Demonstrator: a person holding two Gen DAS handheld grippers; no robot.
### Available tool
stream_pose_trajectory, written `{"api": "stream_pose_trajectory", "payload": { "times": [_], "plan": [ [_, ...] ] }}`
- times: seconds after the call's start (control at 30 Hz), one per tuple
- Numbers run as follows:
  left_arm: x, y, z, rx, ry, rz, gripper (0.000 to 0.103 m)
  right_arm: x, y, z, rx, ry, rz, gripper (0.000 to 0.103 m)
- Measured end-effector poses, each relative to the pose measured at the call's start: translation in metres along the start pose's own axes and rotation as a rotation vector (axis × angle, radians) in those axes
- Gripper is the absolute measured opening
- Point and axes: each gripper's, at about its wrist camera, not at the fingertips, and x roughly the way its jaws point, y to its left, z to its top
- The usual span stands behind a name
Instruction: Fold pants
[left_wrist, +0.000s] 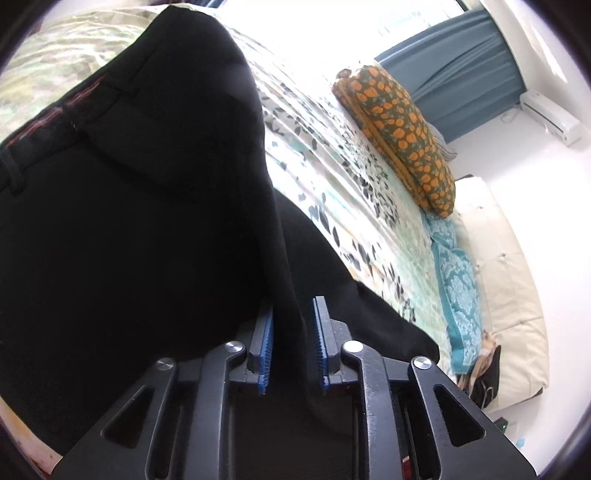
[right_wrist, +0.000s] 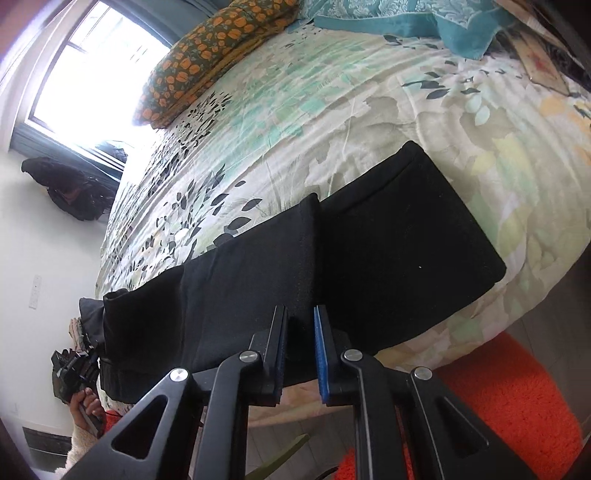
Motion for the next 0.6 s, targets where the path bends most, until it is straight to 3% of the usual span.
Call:
{"api": "stream_pose_trajectory", "payload": {
  "times": [0.13, 0.2, 0.27, 0.33, 0.43, 0.6],
  "plan": [
    [0.014, -0.009, 0.040, 0.009, 0.026, 0.059, 0.040, -0.010, -0.007, -0.003, 0.016, -0.016, 0.000, 0.014],
    [0.025, -0.009, 0.056, -0.026, 0.043, 0.085, 0.040, -0.013, -0.012, -0.004, 0.029, -0.026, 0.001, 0.014],
    [0.033, -0.004, 0.065, -0.074, 0.063, 0.085, 0.005, -0.015, -0.017, -0.001, 0.048, -0.033, 0.004, 0.014],
    [0.038, -0.007, 0.069, -0.080, 0.075, 0.071, 0.003, -0.016, -0.020, 0.008, 0.049, -0.029, -0.008, 0.014],
    [0.026, -0.029, 0.067, -0.005, 0.046, 0.068, 0.003, -0.018, -0.012, 0.037, -0.032, -0.055, -0.069, 0.013],
    [-0.035, -0.050, 0.047, -0.010, -0.073, -0.043, 0.003, -0.045, 0.021, 0.088, -0.155, -0.138, -0.074, 0.012]
  ]
}}
